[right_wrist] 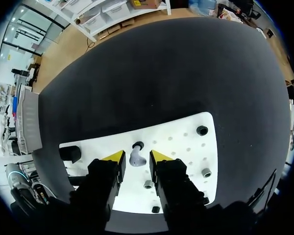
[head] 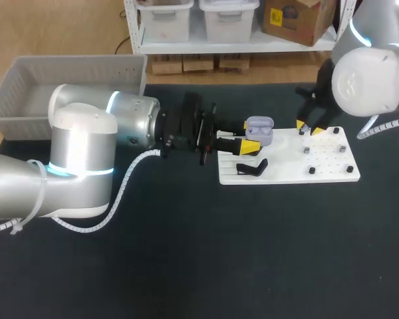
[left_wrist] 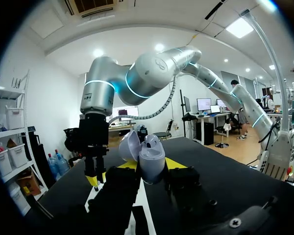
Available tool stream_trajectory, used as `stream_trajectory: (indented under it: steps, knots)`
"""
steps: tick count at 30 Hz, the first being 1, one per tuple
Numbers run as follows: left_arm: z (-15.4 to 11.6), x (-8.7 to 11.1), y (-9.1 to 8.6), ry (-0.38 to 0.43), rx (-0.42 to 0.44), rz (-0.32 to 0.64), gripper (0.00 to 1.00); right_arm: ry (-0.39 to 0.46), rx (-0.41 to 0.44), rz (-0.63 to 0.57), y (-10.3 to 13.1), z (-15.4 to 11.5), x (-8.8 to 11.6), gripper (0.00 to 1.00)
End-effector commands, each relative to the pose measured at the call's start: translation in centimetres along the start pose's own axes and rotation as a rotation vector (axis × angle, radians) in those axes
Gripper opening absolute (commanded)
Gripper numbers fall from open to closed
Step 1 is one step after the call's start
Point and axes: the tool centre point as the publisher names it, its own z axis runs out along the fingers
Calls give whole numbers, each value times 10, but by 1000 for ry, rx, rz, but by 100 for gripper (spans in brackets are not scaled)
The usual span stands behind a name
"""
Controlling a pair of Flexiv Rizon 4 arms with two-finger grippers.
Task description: Pick up each earbud case from the left stands, insert the matching earbuds, close the lid, and place the case in the box.
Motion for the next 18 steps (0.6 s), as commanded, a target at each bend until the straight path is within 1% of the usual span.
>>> stream_trajectory:
  steps: [1, 5, 6, 8, 13, 18]
  knots:
    - [0, 0, -1, -1, -5, 2, 0, -1, 0, 1, -1, 0, 0, 25]
    - [0, 0, -1, -1, -5, 2, 0, 4, -1, 1, -2, 0, 0, 20]
    - [0, 0, -1, -1, -5, 2, 0, 5, -1, 0, -2, 0, 0, 16]
    - [0, 0, -1, -1, -5, 2, 0, 5, 1, -1, -2, 0, 0, 0]
    - [0, 0, -1, -1, -5, 2, 0, 0, 3, -2, 1, -6, 4, 0]
    - [0, 0, -1, -1, -5, 2, 0, -16, 18, -5, 13, -22, 10, 0]
